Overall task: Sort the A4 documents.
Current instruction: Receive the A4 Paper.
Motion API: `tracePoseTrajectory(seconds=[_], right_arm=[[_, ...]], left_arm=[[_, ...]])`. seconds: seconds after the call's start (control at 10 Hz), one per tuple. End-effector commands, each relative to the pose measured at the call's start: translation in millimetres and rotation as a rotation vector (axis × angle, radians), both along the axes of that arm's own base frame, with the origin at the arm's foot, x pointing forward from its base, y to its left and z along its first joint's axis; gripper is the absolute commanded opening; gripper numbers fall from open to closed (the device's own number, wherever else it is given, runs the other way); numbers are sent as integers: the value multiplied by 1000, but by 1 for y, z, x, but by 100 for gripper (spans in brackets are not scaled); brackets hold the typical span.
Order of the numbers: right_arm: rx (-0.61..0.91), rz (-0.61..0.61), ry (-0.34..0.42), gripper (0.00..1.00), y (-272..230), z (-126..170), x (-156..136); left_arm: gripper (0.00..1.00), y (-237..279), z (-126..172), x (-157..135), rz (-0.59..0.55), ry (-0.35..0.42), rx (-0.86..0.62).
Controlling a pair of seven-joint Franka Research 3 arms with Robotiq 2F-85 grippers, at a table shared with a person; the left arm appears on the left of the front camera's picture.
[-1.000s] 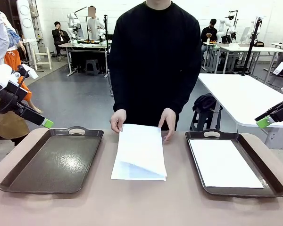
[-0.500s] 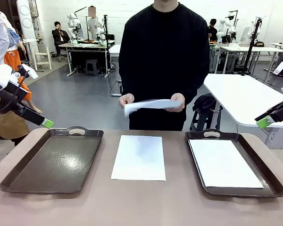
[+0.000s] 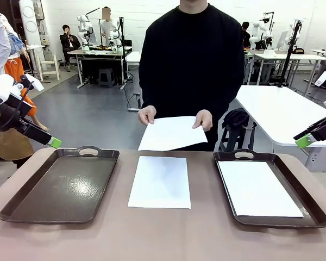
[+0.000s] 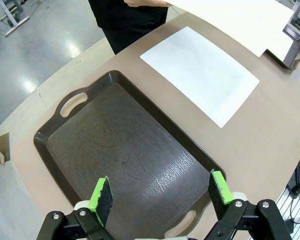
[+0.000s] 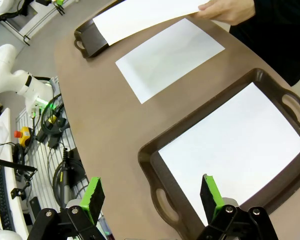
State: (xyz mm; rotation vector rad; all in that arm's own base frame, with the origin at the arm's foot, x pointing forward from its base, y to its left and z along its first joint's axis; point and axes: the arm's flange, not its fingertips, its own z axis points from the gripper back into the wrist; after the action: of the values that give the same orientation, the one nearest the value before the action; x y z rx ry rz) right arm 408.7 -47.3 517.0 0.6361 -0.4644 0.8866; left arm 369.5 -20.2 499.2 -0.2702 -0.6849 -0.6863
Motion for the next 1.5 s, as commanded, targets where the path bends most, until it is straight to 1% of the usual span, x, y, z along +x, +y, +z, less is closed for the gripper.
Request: tracePoseTrajectory(seconds=[0.0, 1.4], right_arm=[[-4, 8, -3, 100, 1, 1, -1], [-4, 8, -3, 100, 1, 1, -1]], left_arm=[[100, 2, -2, 1, -1, 2, -15], [100, 2, -2, 1, -1, 2, -15]])
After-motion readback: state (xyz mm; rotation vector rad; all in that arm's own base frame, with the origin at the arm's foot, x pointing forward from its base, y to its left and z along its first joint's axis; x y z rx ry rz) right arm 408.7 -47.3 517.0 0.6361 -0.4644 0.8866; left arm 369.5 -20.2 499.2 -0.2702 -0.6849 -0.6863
